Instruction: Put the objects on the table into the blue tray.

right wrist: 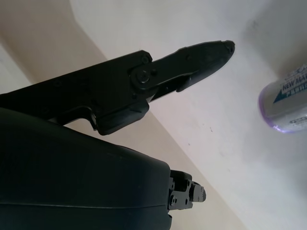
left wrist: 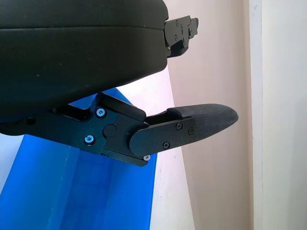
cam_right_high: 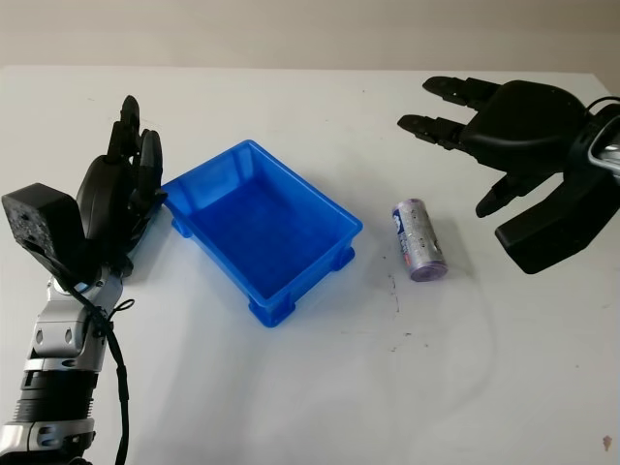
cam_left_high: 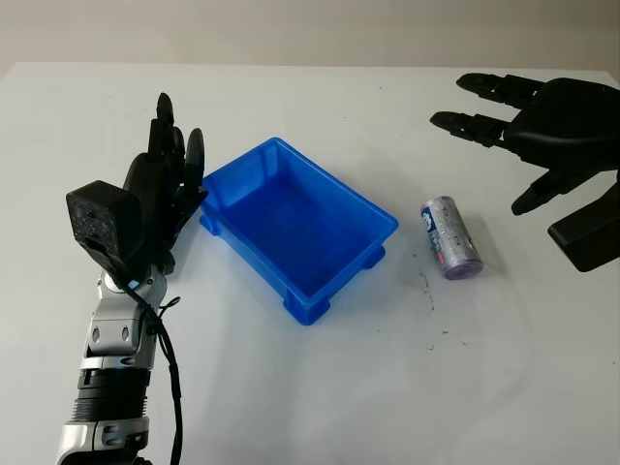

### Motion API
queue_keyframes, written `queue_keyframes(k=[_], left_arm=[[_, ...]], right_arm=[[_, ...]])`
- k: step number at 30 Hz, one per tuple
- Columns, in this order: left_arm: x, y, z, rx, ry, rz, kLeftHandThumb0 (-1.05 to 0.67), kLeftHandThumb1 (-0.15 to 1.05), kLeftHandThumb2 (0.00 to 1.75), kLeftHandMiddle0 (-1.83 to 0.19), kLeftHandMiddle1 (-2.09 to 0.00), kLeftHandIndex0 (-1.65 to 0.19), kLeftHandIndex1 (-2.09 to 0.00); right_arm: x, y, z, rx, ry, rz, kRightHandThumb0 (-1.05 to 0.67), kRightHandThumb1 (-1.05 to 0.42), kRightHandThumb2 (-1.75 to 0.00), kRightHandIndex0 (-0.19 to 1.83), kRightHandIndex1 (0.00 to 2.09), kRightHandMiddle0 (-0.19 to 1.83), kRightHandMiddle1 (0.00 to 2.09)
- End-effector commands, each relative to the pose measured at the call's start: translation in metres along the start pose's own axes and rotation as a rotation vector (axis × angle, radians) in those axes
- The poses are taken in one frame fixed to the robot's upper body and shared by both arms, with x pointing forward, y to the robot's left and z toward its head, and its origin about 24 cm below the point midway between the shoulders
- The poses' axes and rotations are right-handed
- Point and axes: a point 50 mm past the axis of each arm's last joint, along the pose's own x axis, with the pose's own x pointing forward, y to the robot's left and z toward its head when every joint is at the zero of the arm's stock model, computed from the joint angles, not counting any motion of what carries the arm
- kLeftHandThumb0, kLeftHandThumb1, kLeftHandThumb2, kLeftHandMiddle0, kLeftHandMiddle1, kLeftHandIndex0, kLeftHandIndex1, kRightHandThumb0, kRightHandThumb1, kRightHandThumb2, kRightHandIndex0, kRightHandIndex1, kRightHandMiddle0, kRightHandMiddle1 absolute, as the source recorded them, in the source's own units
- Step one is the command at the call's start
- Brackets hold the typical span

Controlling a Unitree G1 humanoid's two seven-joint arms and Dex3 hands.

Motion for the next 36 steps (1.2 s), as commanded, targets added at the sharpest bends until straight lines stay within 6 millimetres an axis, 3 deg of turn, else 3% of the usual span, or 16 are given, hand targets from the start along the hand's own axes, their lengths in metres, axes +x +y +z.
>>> queue_keyframes(k=[1,11,14,16,18,19,25,36], left_arm=[[0.002,0.0,0.003,-0.002,-0.02,-0.004,-0.76,1.05,0.64,0.19,0.0,0.19,0.0],[0.004,-0.002,0.002,-0.009,-0.013,-0.002,-0.78,1.05,0.63,0.19,0.0,0.19,0.0],[0.004,-0.002,0.002,-0.012,-0.015,-0.002,-0.76,1.05,0.64,0.19,0.0,0.19,0.0],[0.004,-0.002,0.002,-0.011,-0.014,-0.003,-0.76,1.05,0.63,0.19,0.0,0.19,0.0],[0.004,-0.002,0.002,-0.012,-0.015,-0.001,-0.76,1.05,0.63,0.19,0.0,0.19,0.0],[0.004,-0.002,0.003,-0.012,-0.015,0.0,-0.76,1.05,0.63,0.19,0.0,0.19,0.0],[0.005,-0.002,0.003,0.001,-0.017,-0.005,-0.76,1.05,0.64,0.19,0.0,0.19,0.0],[0.005,-0.002,0.002,0.0,-0.017,-0.002,-0.77,1.05,0.63,0.19,0.0,0.19,0.0]], right_arm=[[-0.008,-0.005,-0.008,-0.044,0.0,-0.034,-0.8,-1.04,-0.07,-0.15,0.05,-0.12,0.03],[-0.012,0.0,0.007,-0.137,-0.194,-0.137,-0.64,-1.04,-0.07,-0.1,0.06,-0.05,0.07],[-0.013,0.003,0.013,-0.169,-0.271,-0.209,-0.53,-1.05,-0.08,0.0,0.09,0.04,0.1],[-0.012,0.005,0.017,-0.177,-0.322,-0.256,-0.34,-1.05,-0.22,0.07,0.1,0.09,0.11],[-0.012,0.007,0.021,-0.191,-0.375,-0.269,-0.26,-1.05,-0.27,0.1,0.09,0.11,0.12],[-0.012,0.008,0.022,-0.193,-0.395,-0.274,-0.24,-1.05,-0.23,0.13,0.09,0.14,0.12],[-0.014,0.016,0.024,-0.236,-0.469,-0.298,-0.25,-1.04,-0.08,0.21,0.08,0.22,0.12],[-0.013,0.019,0.024,-0.245,-0.486,-0.241,-0.28,-1.04,-0.08,0.22,0.06,0.23,0.09]])
